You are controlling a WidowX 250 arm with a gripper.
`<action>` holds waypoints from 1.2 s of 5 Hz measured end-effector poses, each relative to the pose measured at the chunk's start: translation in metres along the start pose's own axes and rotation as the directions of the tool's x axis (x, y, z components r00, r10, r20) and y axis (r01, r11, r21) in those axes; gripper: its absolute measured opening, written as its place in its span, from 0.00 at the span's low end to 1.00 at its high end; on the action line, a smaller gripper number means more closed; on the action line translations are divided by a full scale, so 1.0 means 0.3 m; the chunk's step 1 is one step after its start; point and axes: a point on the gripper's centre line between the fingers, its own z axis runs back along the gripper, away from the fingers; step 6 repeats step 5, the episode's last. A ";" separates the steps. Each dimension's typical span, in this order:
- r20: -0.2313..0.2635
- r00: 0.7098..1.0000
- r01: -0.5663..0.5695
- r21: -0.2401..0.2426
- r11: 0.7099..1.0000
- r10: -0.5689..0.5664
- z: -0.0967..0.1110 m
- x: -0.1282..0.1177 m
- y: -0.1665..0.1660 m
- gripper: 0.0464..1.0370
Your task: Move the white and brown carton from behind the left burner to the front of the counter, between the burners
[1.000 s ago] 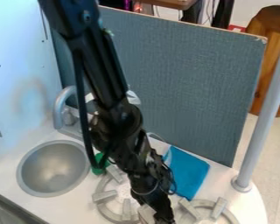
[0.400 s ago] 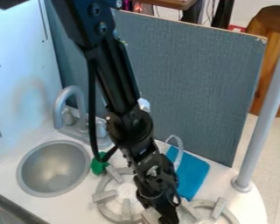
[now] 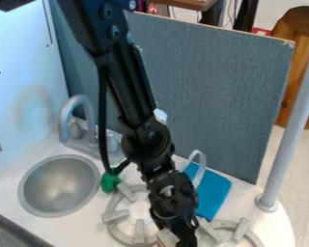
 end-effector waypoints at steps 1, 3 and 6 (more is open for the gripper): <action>-0.021 1.000 0.019 -0.018 1.000 -0.020 0.008 -0.024 -0.008 0.97; 0.017 0.998 -0.051 -0.150 0.987 0.055 0.101 0.051 -0.007 0.97; 0.112 0.991 -0.046 -0.244 0.969 0.075 0.303 0.136 -0.010 0.97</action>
